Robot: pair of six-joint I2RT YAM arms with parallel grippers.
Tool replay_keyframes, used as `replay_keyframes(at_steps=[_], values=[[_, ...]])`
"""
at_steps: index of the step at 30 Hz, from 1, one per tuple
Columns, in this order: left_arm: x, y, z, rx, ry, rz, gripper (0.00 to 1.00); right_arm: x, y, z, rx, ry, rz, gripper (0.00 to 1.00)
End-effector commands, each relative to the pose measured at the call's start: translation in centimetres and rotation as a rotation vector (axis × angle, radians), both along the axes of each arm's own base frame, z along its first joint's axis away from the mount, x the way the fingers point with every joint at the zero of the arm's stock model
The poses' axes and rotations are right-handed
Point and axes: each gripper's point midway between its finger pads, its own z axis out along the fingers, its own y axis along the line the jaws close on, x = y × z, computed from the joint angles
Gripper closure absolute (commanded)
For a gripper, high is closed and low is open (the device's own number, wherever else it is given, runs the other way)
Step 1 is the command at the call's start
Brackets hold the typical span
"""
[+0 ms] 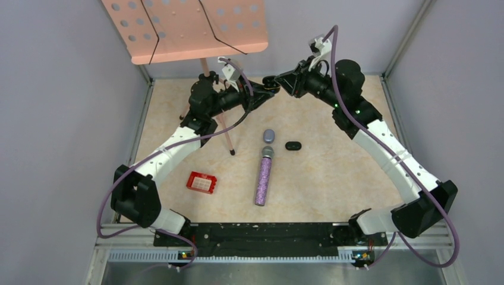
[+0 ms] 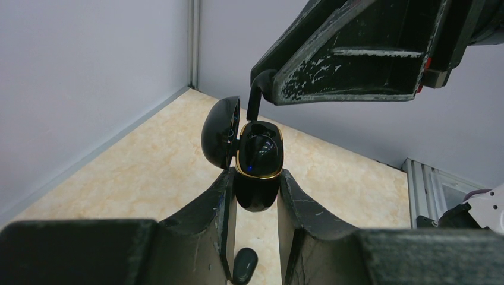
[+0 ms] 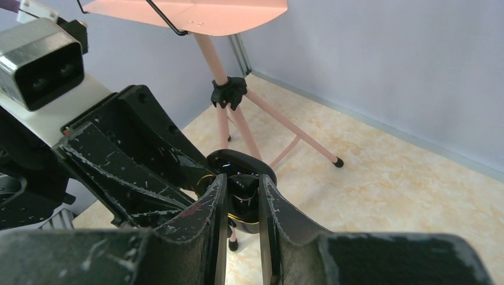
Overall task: Insert the wireless bluetooth earbuds into the charging case
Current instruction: Place the earbud in the charging case.
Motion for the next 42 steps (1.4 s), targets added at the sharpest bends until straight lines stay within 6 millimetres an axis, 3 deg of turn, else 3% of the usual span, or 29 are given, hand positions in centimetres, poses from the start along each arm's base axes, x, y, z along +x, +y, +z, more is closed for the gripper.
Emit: replay_keyframes(at_steps=[1, 42], values=[[-1.3, 0.7, 4.0, -0.07, -0.099, 0.006, 1.0, -0.3, 0.3, 2.0, 0.002, -0.053, 0.003, 1.0], [-0.7, 1.2, 3.6, -0.076, -0.095, 0.057, 1.0, -1.0, 1.3, -0.9, -0.095, 0.012, 0.072, 1.0]])
